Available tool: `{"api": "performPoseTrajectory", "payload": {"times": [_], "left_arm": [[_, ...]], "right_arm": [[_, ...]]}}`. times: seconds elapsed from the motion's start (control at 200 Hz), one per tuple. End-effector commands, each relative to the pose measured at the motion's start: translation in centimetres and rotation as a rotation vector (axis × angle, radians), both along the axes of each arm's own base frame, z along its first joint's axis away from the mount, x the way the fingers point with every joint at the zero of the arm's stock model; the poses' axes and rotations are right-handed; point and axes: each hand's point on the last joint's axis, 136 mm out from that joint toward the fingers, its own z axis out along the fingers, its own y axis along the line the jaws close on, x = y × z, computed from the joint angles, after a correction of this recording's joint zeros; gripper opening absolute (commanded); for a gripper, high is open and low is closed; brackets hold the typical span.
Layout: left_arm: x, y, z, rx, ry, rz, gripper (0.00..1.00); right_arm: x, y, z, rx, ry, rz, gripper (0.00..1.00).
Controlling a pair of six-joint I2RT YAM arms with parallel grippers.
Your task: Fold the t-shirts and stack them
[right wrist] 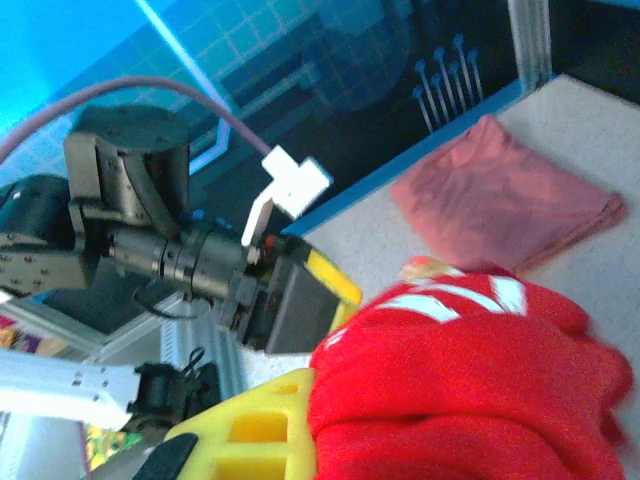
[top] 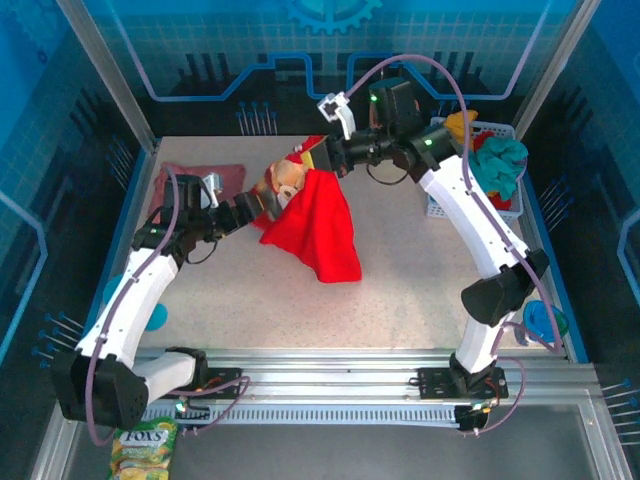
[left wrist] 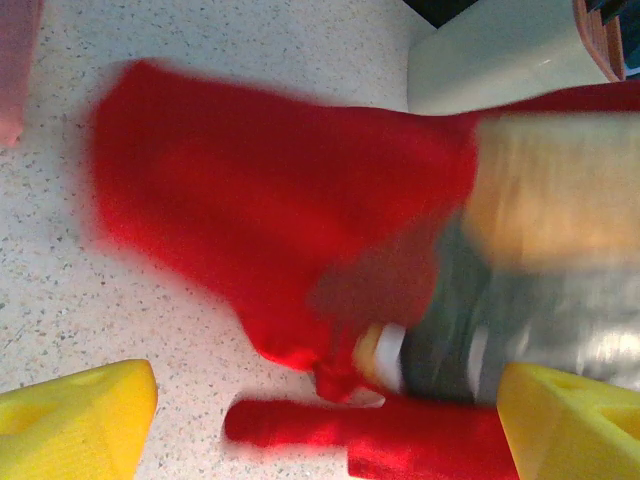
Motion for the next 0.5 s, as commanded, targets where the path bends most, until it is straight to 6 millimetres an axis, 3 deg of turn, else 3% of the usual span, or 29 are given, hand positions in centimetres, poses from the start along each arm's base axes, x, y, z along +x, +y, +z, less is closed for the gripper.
{"api": "performPoseTrajectory", "payload": {"times": [0.0, 0.185, 0.225, 0.27, 0.36, 0.415, 0.45, 0.495], "left_arm": [[-0.8, 0.1, 1.0, -0.016, -0.008, 0.005, 0.89], [-0.5, -0.1, -0.8, -0.043, 0.044, 0.011, 0.87], [-0.5, -0.1, -1.3, -0.043, 0.057, 0.016, 0.87], [-0.5, -0.1, -1.8, -0.041, 0.07, 0.017, 0.85], [-0.8, 0.1, -2.8, -0.033, 0.093, 0.024, 0.85], [-1.1, 0.3, -3.4, -0.023, 0.111, 0.034, 0.85], [-1.4, 0.5, -3.9, -0.015, 0.125, 0.041, 0.85], [-1.7, 0.6, -4.7, -0.006, 0.147, 0.052, 0.85]], "right_arm": [[0.1, -3.1, -6.9, -0.162, 0.248, -0.006, 0.06], [6.5, -11.9, -17.3, -0.492, 0.408, -0.322, 0.06], [8.0, -13.3, -19.0, -0.522, 0.434, -0.386, 0.21], [9.3, -14.1, -20.6, -0.536, 0.467, -0.422, 0.48], [10.8, -16.1, -23.2, -0.622, 0.485, -0.529, 0.71], [10.5, -16.1, -23.6, -0.642, 0.458, -0.547, 0.85], [9.9, -15.8, -23.5, -0.644, 0.428, -0.557, 0.99], [8.7, -15.6, -23.6, -0.646, 0.398, -0.57, 1.0]]}}
